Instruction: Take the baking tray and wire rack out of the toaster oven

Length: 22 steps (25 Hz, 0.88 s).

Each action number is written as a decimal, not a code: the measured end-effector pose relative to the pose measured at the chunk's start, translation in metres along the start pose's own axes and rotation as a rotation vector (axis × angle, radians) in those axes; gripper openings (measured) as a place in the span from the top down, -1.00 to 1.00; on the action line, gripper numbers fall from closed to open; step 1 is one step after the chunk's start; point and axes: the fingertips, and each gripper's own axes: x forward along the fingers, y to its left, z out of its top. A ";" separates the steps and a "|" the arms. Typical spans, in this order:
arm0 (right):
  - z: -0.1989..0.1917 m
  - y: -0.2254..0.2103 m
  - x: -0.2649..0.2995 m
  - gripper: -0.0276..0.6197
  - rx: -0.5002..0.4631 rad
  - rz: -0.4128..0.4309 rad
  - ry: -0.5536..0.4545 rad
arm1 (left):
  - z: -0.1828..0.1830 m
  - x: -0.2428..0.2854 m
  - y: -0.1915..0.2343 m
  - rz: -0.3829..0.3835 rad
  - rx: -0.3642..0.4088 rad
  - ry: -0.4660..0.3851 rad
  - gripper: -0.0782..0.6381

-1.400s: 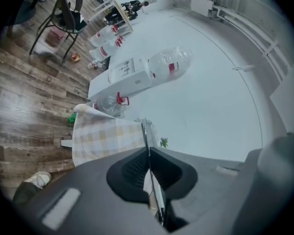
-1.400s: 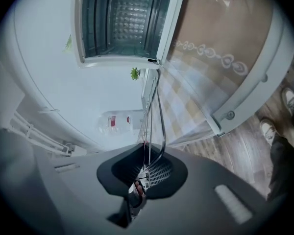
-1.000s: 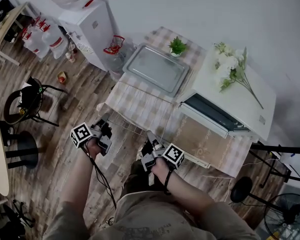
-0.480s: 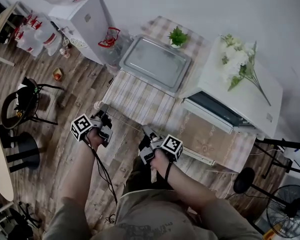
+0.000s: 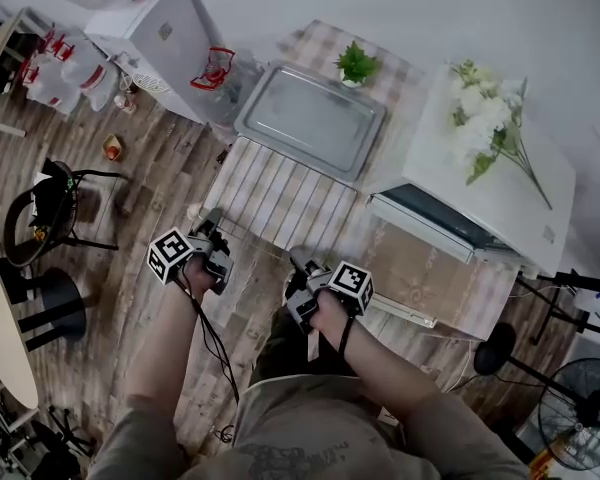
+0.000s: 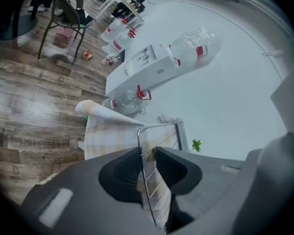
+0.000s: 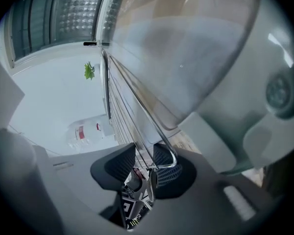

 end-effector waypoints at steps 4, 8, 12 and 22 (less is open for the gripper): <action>0.003 -0.003 0.001 0.33 -0.003 -0.005 -0.016 | -0.001 0.003 0.001 0.001 0.009 0.004 0.48; 0.001 -0.006 -0.001 0.18 -0.038 -0.024 -0.008 | -0.003 -0.002 -0.003 -0.003 0.023 0.009 0.27; 0.000 -0.009 -0.012 0.10 -0.070 -0.049 0.011 | -0.007 -0.012 -0.005 0.012 0.044 0.008 0.20; -0.025 0.021 -0.056 0.14 -0.198 -0.051 0.124 | -0.019 -0.061 -0.030 0.008 0.117 0.004 0.20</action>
